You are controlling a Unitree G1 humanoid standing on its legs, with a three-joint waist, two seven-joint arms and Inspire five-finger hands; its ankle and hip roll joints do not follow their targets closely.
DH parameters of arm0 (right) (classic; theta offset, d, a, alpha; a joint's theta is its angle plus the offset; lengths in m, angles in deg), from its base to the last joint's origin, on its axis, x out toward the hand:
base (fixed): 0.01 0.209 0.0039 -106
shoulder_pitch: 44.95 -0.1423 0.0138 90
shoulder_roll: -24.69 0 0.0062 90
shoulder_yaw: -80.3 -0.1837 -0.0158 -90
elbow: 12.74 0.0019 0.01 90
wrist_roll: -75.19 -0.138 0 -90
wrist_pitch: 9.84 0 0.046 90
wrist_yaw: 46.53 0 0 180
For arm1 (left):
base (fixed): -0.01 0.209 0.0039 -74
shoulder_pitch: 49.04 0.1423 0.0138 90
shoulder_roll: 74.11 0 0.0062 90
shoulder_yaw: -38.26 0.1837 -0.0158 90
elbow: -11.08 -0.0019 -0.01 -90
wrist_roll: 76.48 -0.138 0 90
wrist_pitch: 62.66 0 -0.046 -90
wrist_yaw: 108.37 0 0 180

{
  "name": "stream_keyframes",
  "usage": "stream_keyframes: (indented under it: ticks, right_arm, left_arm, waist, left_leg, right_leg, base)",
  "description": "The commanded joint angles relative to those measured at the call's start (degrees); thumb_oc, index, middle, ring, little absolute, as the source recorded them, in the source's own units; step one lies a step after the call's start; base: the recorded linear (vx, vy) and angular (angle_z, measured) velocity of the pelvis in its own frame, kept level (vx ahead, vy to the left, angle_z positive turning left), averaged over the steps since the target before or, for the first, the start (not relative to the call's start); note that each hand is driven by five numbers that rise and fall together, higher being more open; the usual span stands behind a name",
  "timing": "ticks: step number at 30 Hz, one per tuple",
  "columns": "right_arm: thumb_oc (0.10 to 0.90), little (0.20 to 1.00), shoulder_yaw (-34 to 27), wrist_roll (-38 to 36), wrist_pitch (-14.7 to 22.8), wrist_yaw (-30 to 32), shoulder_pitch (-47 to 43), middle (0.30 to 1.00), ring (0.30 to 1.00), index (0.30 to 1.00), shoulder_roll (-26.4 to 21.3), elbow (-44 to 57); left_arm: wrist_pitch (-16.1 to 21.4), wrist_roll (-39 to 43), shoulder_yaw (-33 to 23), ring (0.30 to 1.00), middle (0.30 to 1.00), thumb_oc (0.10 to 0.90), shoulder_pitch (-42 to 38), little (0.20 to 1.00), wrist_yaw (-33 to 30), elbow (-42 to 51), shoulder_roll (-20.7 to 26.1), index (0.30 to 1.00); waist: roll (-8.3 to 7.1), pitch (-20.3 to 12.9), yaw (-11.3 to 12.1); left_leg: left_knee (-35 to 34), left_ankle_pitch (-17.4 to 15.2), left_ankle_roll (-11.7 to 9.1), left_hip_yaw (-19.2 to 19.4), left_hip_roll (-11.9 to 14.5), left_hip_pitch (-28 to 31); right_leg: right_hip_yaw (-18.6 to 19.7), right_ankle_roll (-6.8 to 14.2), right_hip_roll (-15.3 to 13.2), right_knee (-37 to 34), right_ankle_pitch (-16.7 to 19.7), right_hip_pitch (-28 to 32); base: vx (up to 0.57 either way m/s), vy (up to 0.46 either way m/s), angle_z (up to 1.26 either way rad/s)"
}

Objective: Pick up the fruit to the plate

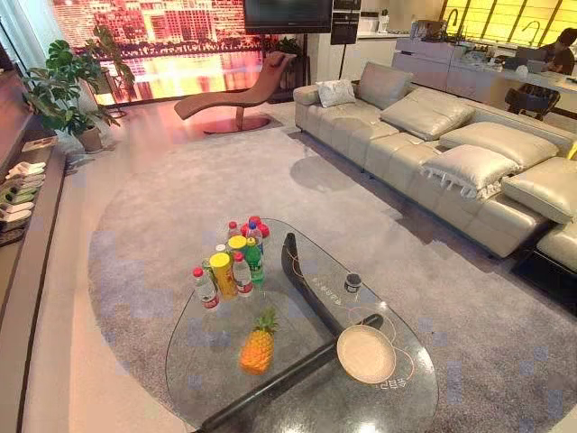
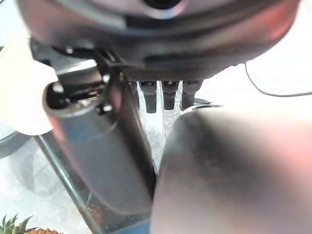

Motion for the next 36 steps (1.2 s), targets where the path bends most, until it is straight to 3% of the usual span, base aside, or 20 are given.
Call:
stream_keyframes:
  ticks: [1, 10, 18, 25, 36]
  right_arm:
    - [0.8, 0.9, 1.14, 1.58, -2.12, 0.45, -2.12, 0.9, 0.9, 0.9, 1.01, -4.75]
    - [0.8, 0.9, 1.16, 1.74, -1.38, 0.41, -1.97, 0.9, 0.9, 0.9, 0.9, -5.44]
    - [0.8, 0.9, 1.57, 2.13, -1.62, 0.71, -1.9, 0.9, 0.9, 0.9, 1.17, -5.16]
    - [0.8, 0.9, 1.69, 2.35, -1.2, 1.84, -1.76, 0.9, 0.9, 0.9, 1.09, -5.35]
    - [0.8, 0.9, 1.29, 3.28, -0.8, 2.19, -2.39, 0.9, 0.9, 0.9, -0.37, -5.52]
  left_arm:
    - [-2.76, -1.99, 1.5, 0.9, 0.9, 0.8, -4.26, 0.9, -3.58, -4.88, -0.31, 0.9]
    - [-1.73, -1.79, 0.65, 0.9, 0.9, 0.8, -3.94, 0.9, -2.63, -5.18, -0.41, 0.9]
    - [-3.47, -3.3, 0.84, 0.9, 0.9, 0.8, -3.84, 0.9, -6.03, -5.56, -0.61, 0.9]
    - [-2.34, -2.98, 0.14, 0.9, 0.9, 0.8, -3.63, 0.9, -10.78, -5.82, -0.41, 0.9]
    - [7.64, -1.22, -2.39, 0.9, 0.9, 0.8, -4.06, 0.9, -18.45, -3.98, 1.08, 0.9]
  waist:
    - [-0.86, 3.04, 0.99]
    - [-0.88, 3.18, 1.14]
    - [-1.0, 3.48, 1.27]
    - [-1.03, 3.92, 1.38]
    - [-0.57, 5.52, 1.39]
  left_leg:
    - [0.25, -2.58, 0.54, -0.01, -1.53, 3.22]
    - [0.25, -2.48, 0.42, 0.01, -1.29, 3.13]
    - [0.25, -2.3, 0.5, -0.24, -1.3, 3.0]
    - [0.25, -2.32, 0.43, -0.51, -1.27, 2.92]
    - [0.44, -1.76, 0.02, -0.82, -1.28, 1.77]
  right_leg:
    - [-0.75, 0.82, -0.92, 0.34, 6.19, -3.11]
    - [-0.83, 0.79, -0.88, 0.33, 6.21, -3.14]
    - [-0.84, 0.69, -0.84, 0.45, 6.13, -3.22]
    - [-0.92, 0.65, -0.79, 0.42, 6.11, -3.3]
    - [-0.69, 0.5, -0.79, 0.62, 6.28, -4.63]
  base:
    - [-0.03, 0.147, -0.19]
    - [0.01, 0.0, 0.0]
    - [0.0, -0.001, 0.0]
    - [0.0, -0.001, 0.0]
    - [0.01, -0.003, 0.0]
